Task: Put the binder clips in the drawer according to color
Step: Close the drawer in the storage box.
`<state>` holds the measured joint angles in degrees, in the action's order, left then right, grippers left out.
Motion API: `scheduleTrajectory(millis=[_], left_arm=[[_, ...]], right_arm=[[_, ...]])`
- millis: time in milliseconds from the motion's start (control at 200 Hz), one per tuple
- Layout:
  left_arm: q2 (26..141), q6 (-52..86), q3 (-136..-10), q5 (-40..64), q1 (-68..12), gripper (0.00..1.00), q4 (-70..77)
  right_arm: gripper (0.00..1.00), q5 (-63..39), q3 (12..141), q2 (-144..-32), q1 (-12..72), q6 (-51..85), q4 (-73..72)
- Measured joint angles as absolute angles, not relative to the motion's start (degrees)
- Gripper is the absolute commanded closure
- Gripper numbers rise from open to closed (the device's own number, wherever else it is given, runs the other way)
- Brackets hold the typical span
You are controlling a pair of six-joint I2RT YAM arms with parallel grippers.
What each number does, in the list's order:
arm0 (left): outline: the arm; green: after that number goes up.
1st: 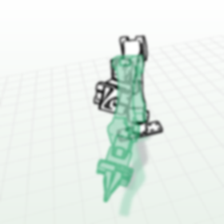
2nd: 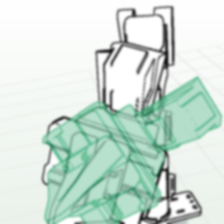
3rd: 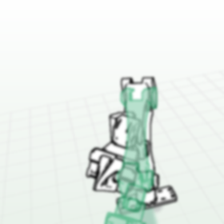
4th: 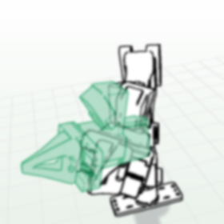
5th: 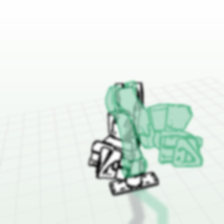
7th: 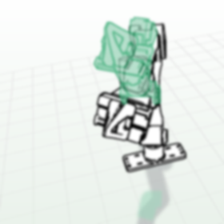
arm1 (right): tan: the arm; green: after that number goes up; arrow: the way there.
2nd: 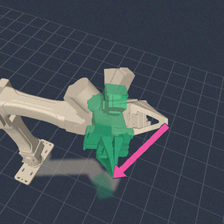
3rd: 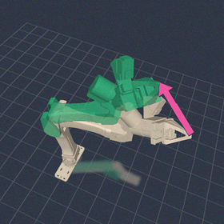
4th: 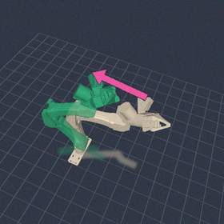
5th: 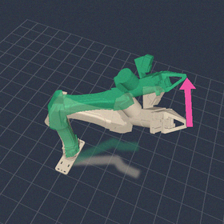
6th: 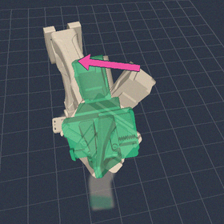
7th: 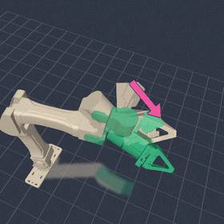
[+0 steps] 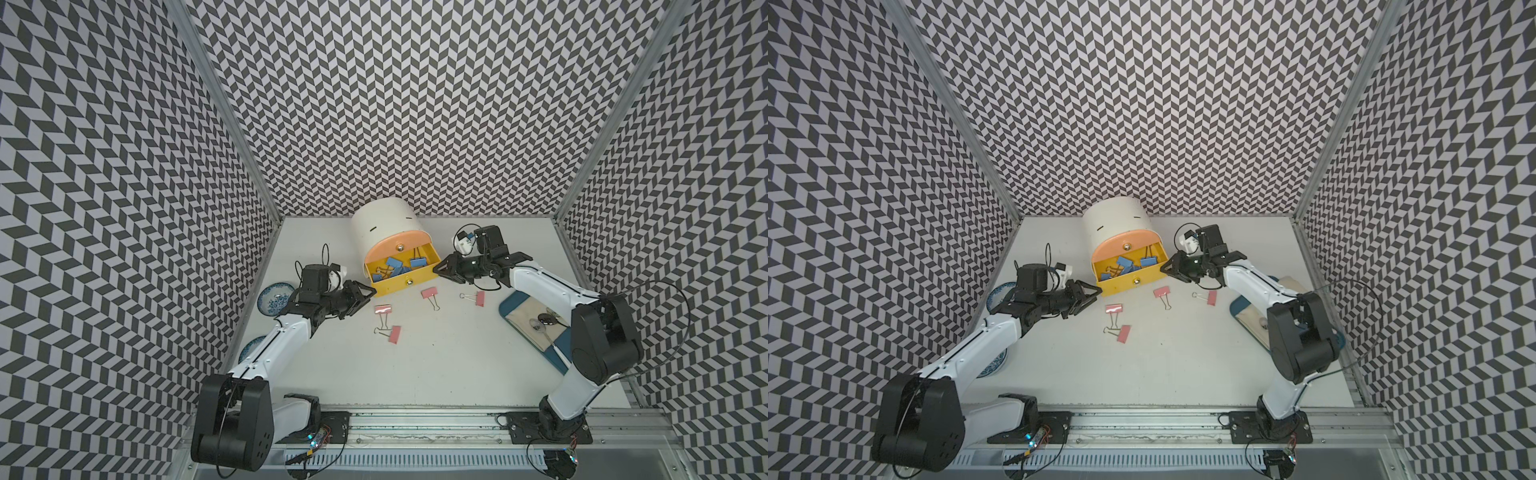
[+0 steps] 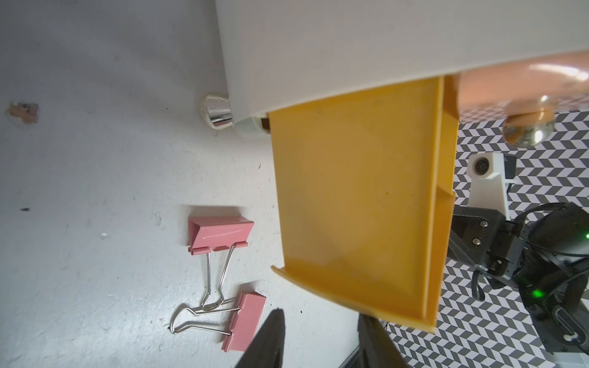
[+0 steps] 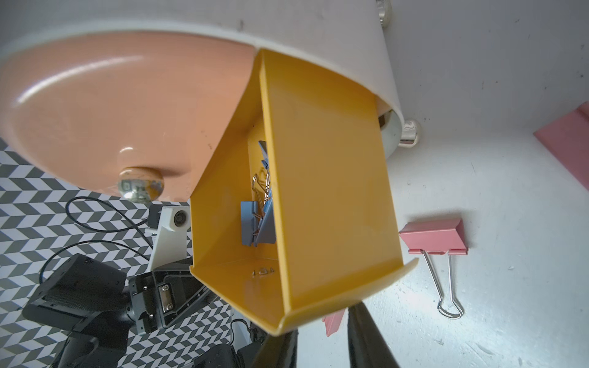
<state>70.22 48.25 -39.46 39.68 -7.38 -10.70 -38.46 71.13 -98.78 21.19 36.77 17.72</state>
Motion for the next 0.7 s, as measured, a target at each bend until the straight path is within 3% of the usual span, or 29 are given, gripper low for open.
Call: scheduleTrajectory(millis=[696], left_arm=[[75.44, 47.64, -43.46, 40.71, -6.48, 0.58, -9.37]], right_arm=[[0.69, -39.51, 77.36, -103.66, 21.19, 38.02, 17.78]])
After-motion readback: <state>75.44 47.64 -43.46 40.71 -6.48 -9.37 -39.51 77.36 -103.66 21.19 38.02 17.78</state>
